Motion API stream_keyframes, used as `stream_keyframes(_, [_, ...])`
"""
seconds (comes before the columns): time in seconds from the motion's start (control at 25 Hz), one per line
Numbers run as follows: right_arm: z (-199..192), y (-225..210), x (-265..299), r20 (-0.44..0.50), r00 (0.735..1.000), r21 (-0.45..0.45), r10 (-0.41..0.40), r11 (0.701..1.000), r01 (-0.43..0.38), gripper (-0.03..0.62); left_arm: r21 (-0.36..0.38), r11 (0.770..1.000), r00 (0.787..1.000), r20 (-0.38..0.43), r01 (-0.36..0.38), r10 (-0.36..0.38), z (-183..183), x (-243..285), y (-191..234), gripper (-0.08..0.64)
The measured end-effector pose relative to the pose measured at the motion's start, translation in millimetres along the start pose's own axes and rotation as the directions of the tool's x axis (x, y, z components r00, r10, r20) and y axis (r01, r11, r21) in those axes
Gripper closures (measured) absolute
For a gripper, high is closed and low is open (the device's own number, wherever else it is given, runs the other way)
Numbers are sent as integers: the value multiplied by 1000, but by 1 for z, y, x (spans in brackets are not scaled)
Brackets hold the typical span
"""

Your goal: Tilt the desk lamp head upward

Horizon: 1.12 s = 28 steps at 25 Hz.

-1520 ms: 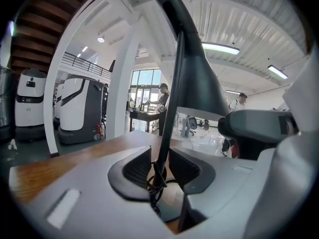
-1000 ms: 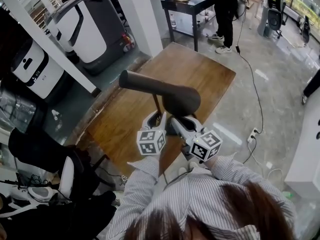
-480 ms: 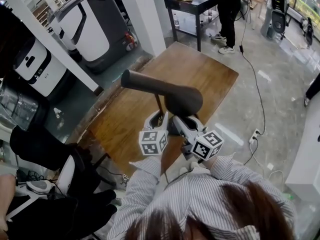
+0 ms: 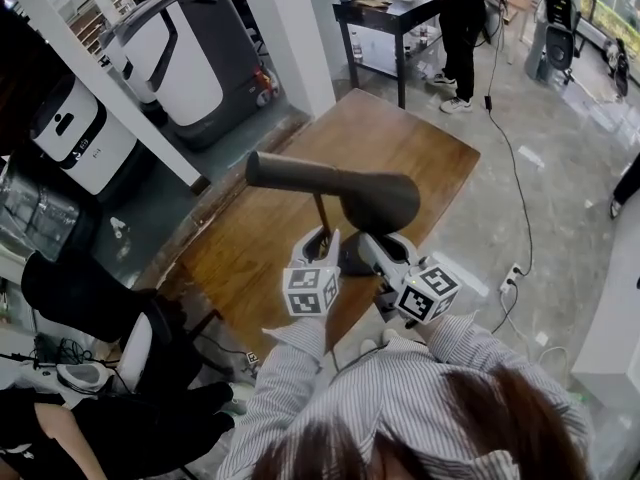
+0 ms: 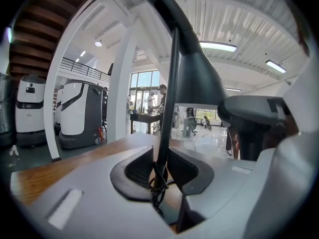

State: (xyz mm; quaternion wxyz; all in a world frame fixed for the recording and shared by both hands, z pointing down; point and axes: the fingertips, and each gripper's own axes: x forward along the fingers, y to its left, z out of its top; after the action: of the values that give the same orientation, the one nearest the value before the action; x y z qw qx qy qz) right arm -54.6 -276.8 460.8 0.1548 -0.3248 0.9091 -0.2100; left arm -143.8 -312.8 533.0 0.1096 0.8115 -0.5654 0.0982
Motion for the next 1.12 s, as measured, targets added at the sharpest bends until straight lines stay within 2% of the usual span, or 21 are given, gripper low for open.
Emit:
stream_keyframes(0.24, [17, -6, -7, 30, 999, -9, -22, 1000, 22, 545, -4, 1000, 1000, 6, -2, 2, 1, -1, 0, 469])
stream_keyframes(0.56, [63, -17, -21, 147, 988, -31, -56, 998, 61, 545, -10, 1000, 1000, 19, -13, 14, 0, -1, -1, 469])
stream_keyframes(0.88, [93, -18, -28, 218, 974, -34, -61, 997, 70, 552, -21, 999, 999, 29, -25, 25, 0, -2, -2, 469])
stream_keyframes(1.12, [120, -15, -35, 263, 963, -122, -59, 988, 94, 557, -22, 999, 999, 38, -35, 36, -1, -3, -3, 469])
